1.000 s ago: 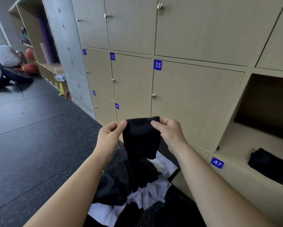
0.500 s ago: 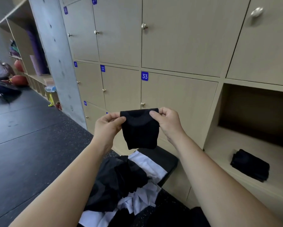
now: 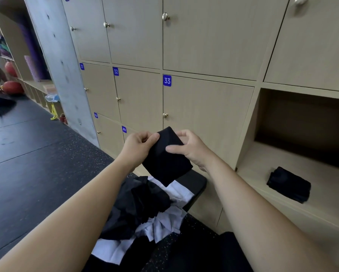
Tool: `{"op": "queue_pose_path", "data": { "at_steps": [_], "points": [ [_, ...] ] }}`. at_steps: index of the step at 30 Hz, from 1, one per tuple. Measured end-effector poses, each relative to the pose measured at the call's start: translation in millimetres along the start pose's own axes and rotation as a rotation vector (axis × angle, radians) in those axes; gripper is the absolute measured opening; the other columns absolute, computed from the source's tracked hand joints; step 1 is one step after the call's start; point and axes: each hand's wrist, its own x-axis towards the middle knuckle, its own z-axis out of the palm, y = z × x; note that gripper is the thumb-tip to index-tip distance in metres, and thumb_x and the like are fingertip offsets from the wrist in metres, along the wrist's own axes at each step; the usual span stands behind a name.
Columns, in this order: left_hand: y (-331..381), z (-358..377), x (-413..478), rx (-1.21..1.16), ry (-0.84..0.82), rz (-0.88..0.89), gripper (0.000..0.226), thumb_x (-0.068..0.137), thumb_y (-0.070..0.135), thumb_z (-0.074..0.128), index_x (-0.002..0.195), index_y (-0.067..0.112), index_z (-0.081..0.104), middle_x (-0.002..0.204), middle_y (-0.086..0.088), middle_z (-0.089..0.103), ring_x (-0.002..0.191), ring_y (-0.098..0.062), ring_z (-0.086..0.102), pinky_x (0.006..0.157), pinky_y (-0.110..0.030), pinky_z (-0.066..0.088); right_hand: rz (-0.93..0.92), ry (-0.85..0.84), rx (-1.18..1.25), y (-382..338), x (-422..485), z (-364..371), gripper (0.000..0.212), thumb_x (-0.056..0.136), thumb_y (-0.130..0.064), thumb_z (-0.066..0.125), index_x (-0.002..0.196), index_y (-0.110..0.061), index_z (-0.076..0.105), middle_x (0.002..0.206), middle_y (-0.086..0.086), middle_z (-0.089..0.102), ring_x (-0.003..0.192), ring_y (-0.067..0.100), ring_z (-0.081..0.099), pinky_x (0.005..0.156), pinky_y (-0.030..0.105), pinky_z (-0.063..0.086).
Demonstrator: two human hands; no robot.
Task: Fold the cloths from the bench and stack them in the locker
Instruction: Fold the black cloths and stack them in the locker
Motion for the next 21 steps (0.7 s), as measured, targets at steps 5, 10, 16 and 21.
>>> {"op": "queue_pose_path", "data": {
  "at_steps": [5,10,16,21],
  "points": [
    [-14.9,10.6,-2.6,0.027,0.070,-0.017,0.035,0.099,0.032,0.054,0.086,0.000,0.061,0.071,-0.006,0.058,0.065,-0.017,0.052,0.063,-0.030,0.042,0.076,-0.061,0.021,19.7,-11.4,-16.4,0.022,0.085,-0.013,0.070,0.106,-0.008,0.069,0.093,0.004,0.074,0.081,0.013,0.070,0.065,0.020,0.051],
    [-24.7,37.6,-6.3,0.114,0.097,-0.034,0.027,0.100,0.035,0.049,0.092,0.011,0.060,0.085,-0.004,0.068,0.080,-0.020,0.063,0.070,-0.032,0.049,0.087,0.098,0.080,33.5,-15.7,-29.5,0.004,0.084,-0.010,0.071,0.085,-0.011,0.068,0.073,-0.001,0.070,0.068,0.014,0.066,0.059,0.023,0.049],
    [-21.8,73.2,-2.9,0.155,-0.068,-0.065,0.039,0.097,0.042,0.054,0.096,0.005,0.065,0.083,-0.008,0.069,0.074,-0.019,0.063,0.066,-0.030,0.048,0.134,0.116,-0.072,37.4,-35.4,-61.2,0.015,0.082,-0.005,0.071,0.092,0.002,0.063,0.074,0.006,0.063,0.059,0.010,0.059,0.048,0.015,0.043],
    [-12.0,125.6,-2.8,0.106,-0.051,-0.106,0.039,0.099,0.034,0.050,0.085,-0.003,0.054,0.071,-0.007,0.051,0.067,-0.021,0.047,0.060,-0.031,0.037,0.193,0.235,0.232,55.2,-66.5,-98.1,0.013,0.084,-0.015,0.072,0.097,-0.011,0.069,0.093,0.006,0.075,0.084,0.018,0.071,0.074,0.032,0.058]
  ]
}}
